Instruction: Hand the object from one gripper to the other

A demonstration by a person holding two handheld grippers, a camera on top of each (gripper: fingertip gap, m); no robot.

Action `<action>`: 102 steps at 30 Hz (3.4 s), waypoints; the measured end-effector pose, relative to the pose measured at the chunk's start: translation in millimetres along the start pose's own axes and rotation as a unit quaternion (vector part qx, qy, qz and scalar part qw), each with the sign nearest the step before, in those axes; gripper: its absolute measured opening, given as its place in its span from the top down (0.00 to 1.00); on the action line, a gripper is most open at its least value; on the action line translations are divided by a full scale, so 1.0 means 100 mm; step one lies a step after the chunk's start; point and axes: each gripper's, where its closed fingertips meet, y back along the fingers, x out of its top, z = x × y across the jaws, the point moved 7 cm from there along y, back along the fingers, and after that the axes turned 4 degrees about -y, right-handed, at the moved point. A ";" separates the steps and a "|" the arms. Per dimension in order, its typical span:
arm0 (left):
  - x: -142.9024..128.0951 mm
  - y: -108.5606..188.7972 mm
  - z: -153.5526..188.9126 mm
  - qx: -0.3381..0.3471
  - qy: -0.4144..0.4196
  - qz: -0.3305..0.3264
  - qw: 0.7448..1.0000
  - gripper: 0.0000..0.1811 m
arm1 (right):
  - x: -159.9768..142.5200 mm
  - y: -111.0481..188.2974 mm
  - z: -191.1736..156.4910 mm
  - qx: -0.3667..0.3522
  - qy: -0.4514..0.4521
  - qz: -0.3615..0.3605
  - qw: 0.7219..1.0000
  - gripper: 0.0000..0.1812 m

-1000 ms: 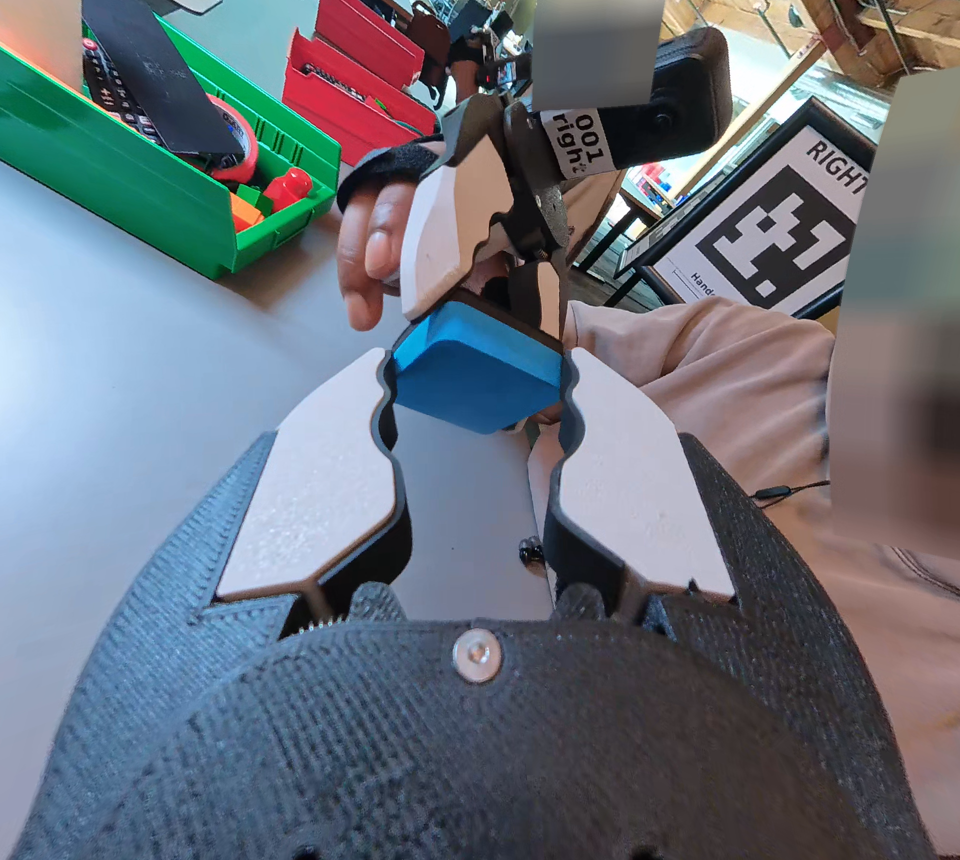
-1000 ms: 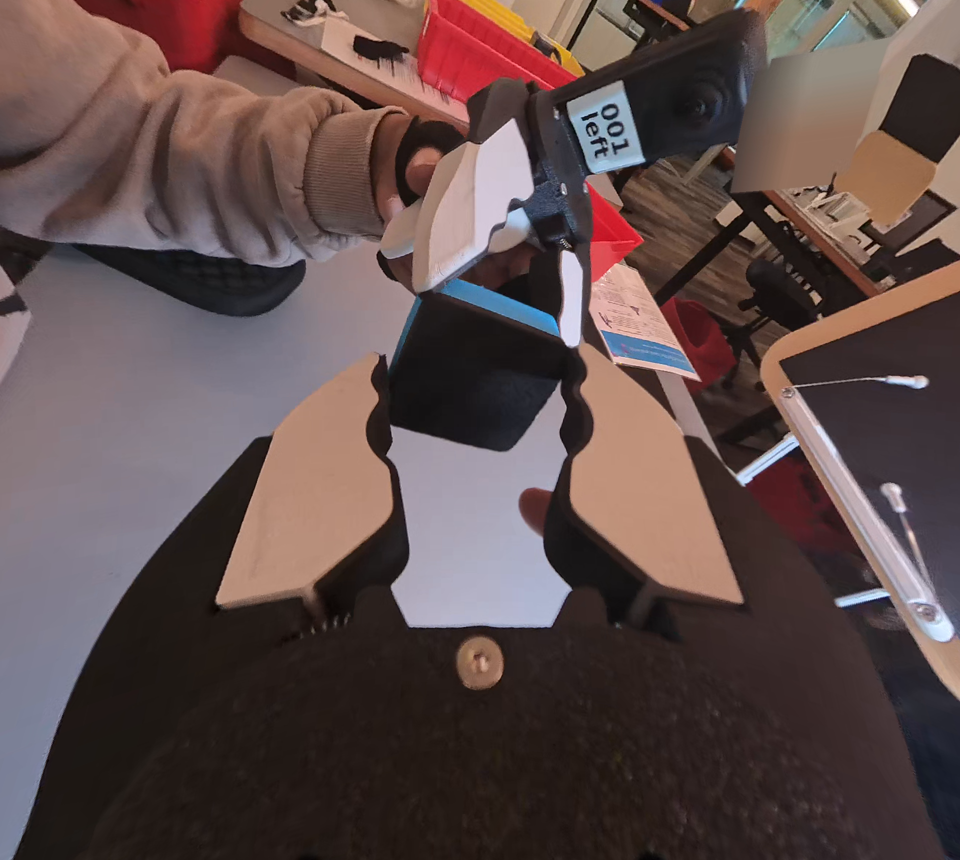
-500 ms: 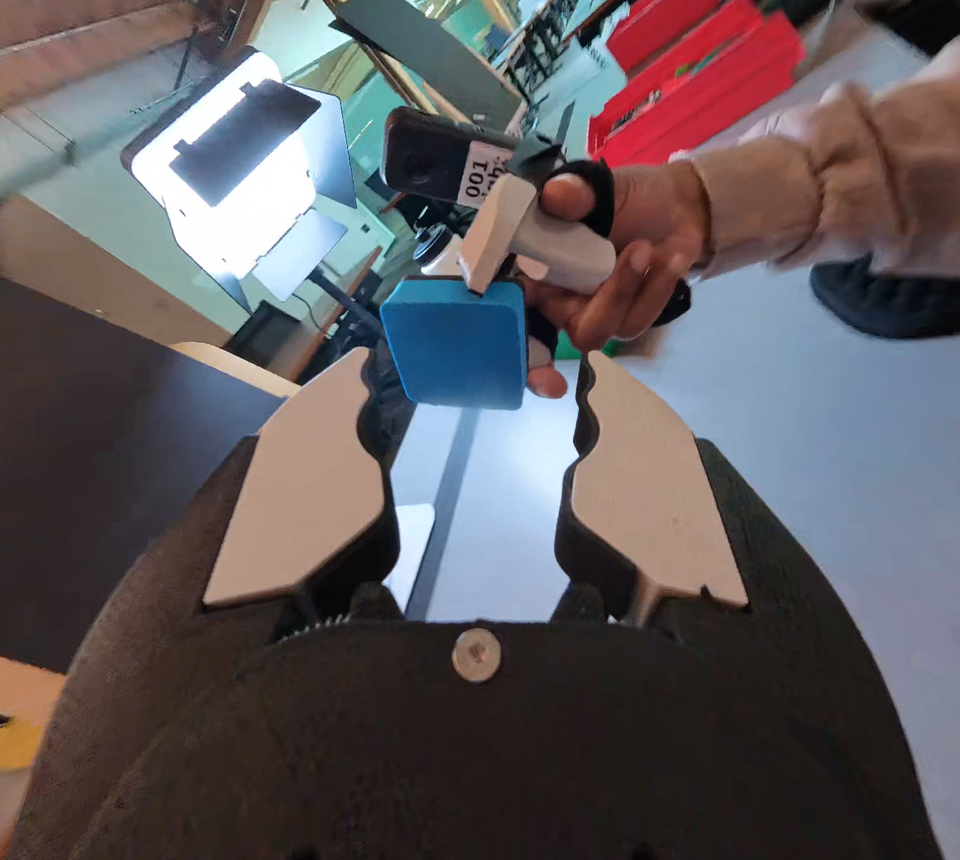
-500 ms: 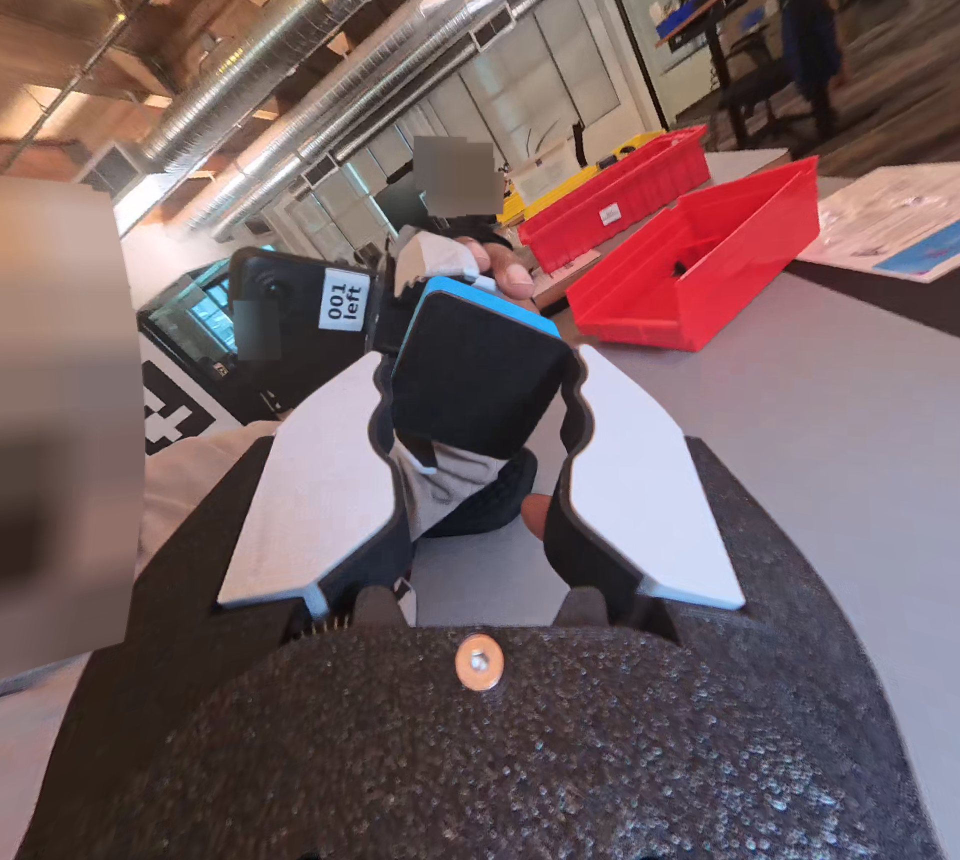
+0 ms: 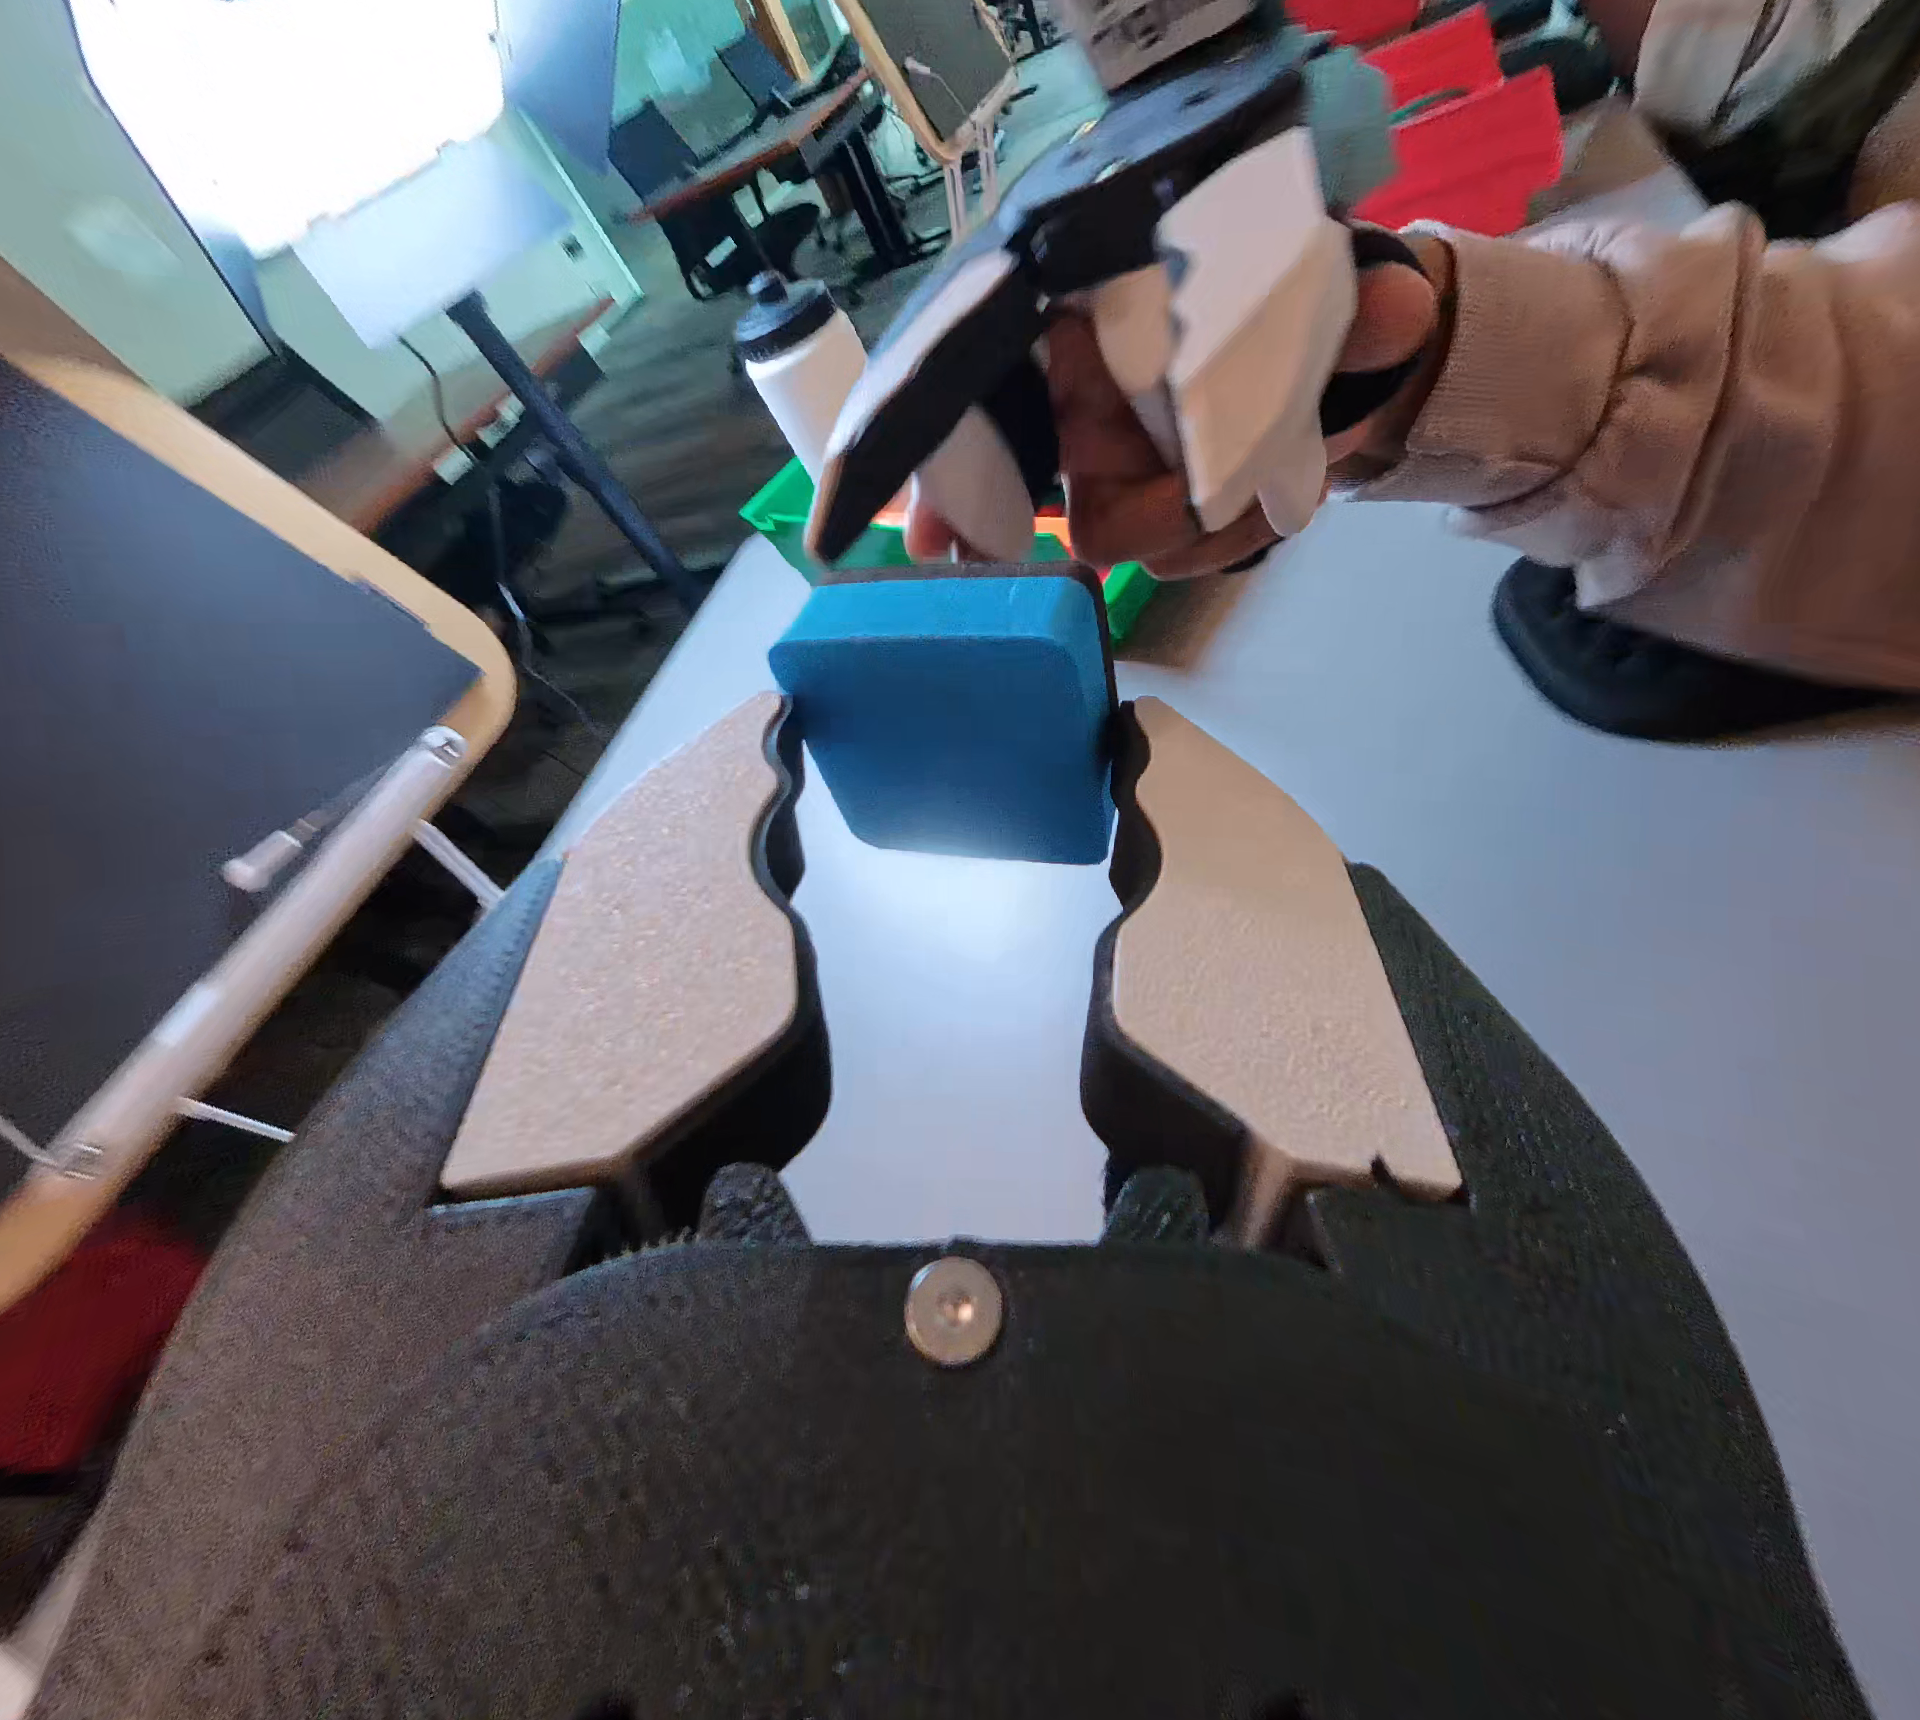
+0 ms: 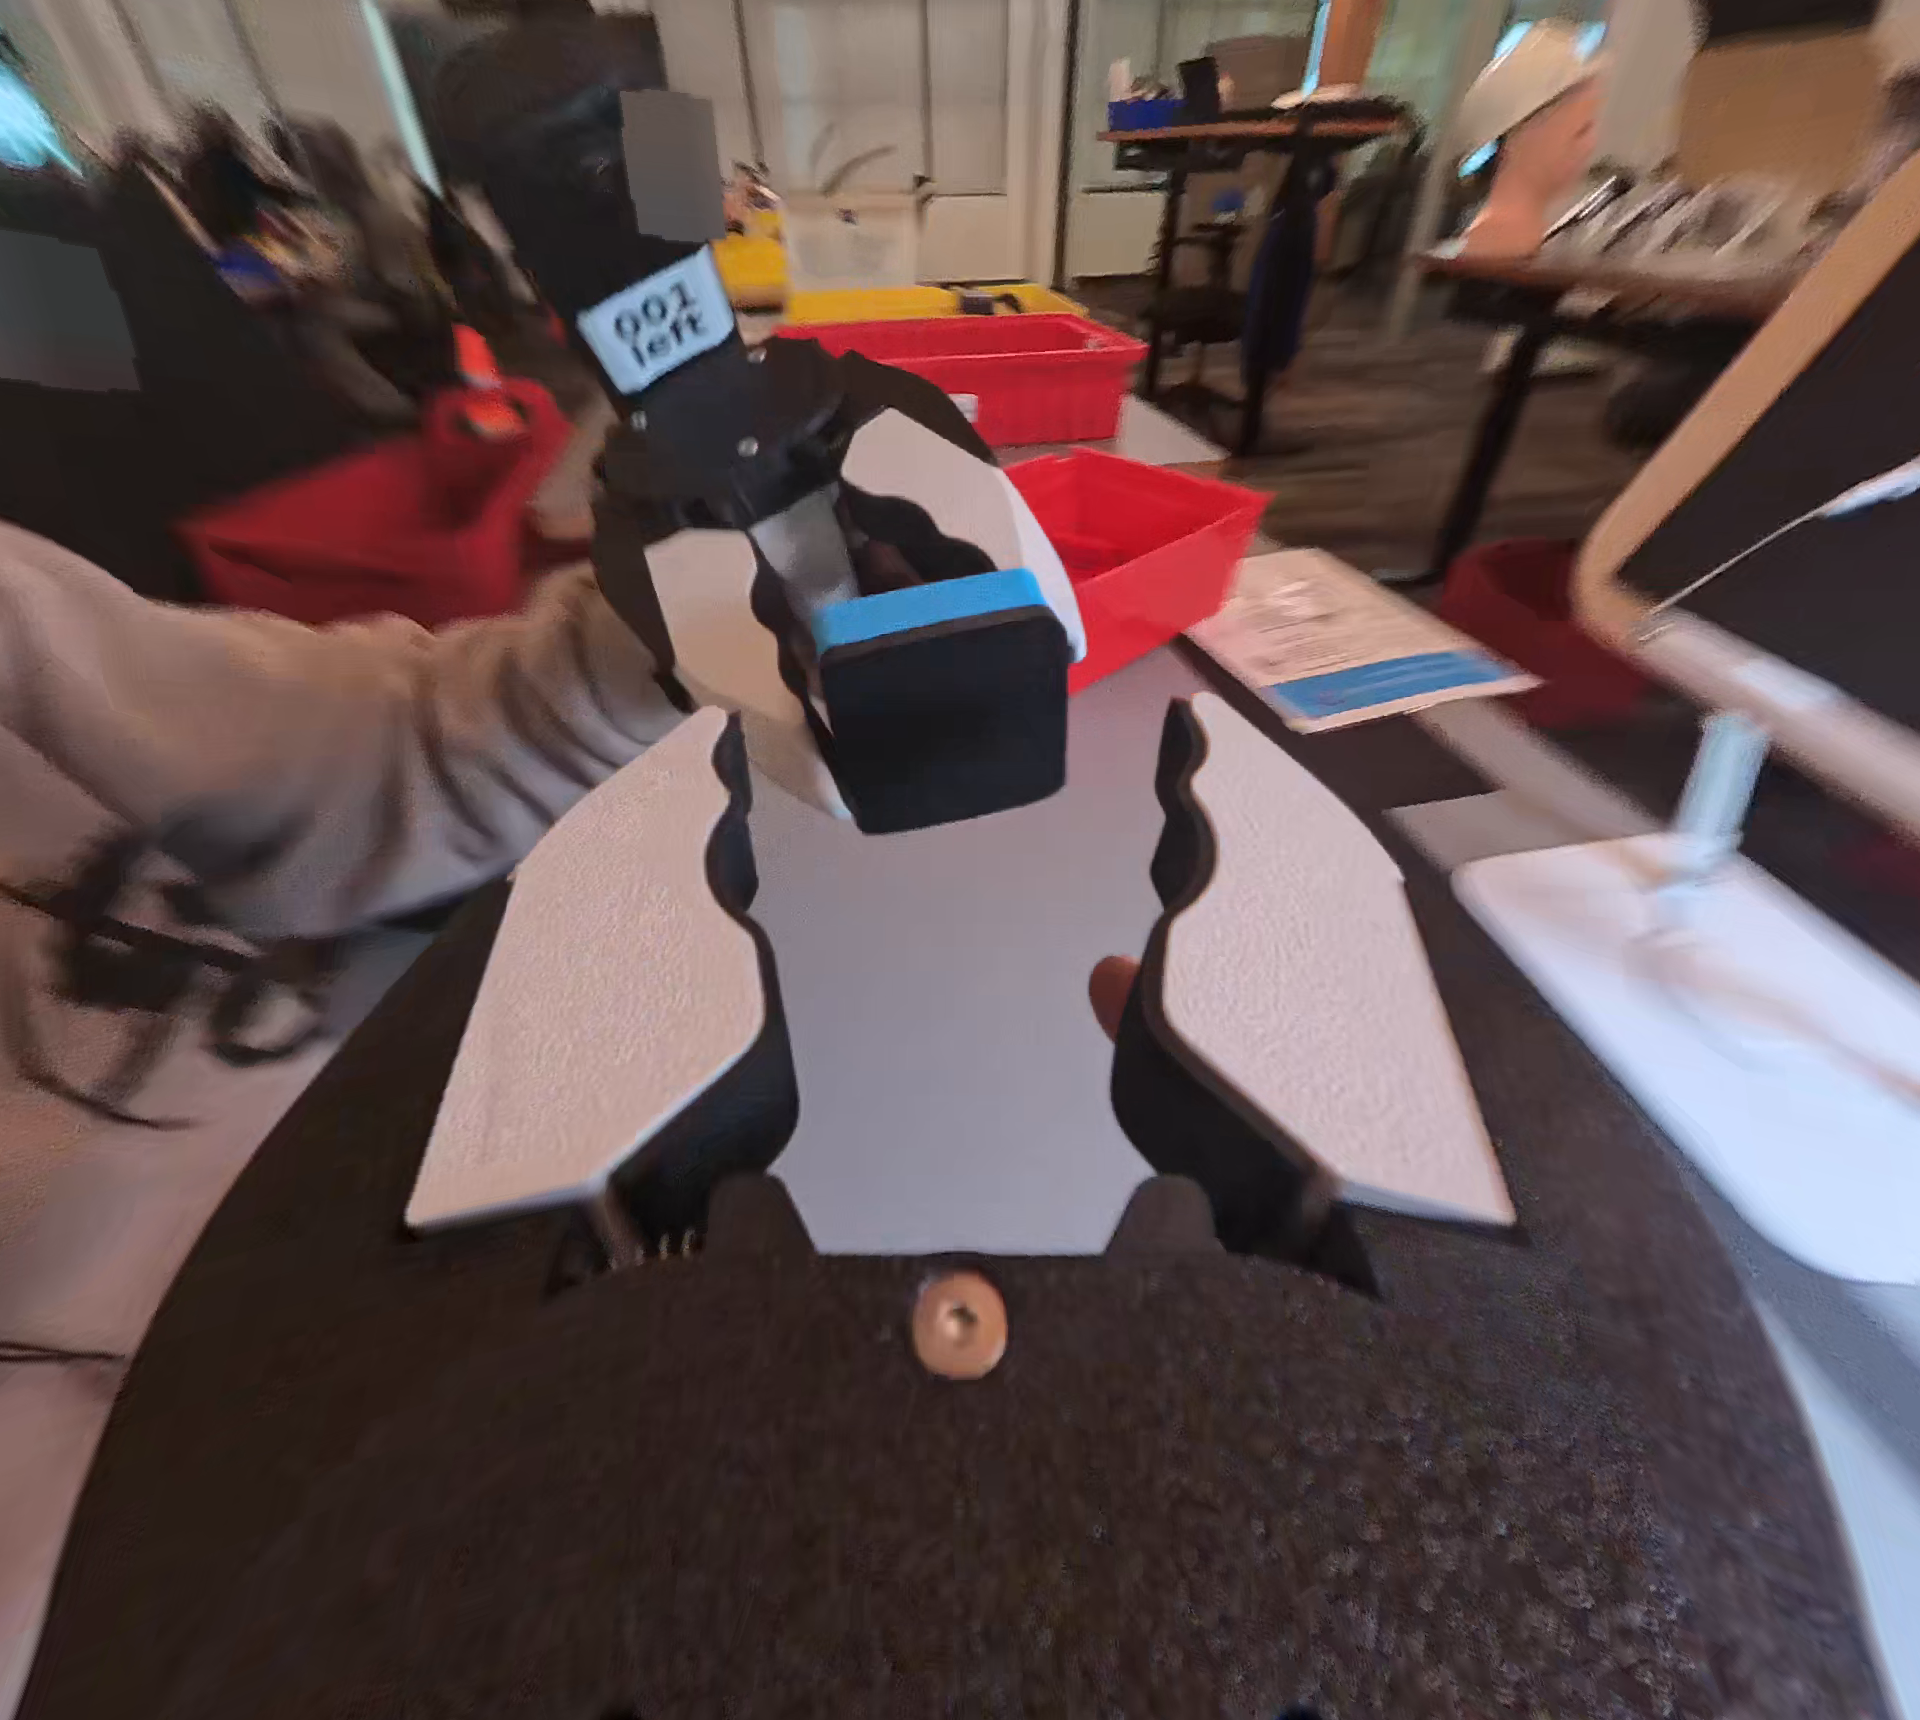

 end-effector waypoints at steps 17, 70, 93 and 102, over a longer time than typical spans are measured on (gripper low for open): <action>-0.17 -0.19 0.02 -0.139 0.275 -0.022 0.951 0.68 | -0.39 -0.26 -0.15 -0.122 0.425 -0.099 0.892 0.68; -0.06 -0.04 0.03 -0.207 0.228 0.057 0.950 0.67 | -0.15 -0.17 -0.26 -0.062 0.260 -0.054 0.962 0.63; 0.16 -0.04 0.21 0.086 -0.180 -0.001 0.980 0.60 | -0.19 -0.08 0.11 0.157 -0.272 -0.006 0.950 0.63; 0.10 -0.09 0.22 0.072 -0.183 -0.016 0.980 0.56 | -0.28 -0.20 0.04 0.180 -0.288 -0.030 0.940 0.63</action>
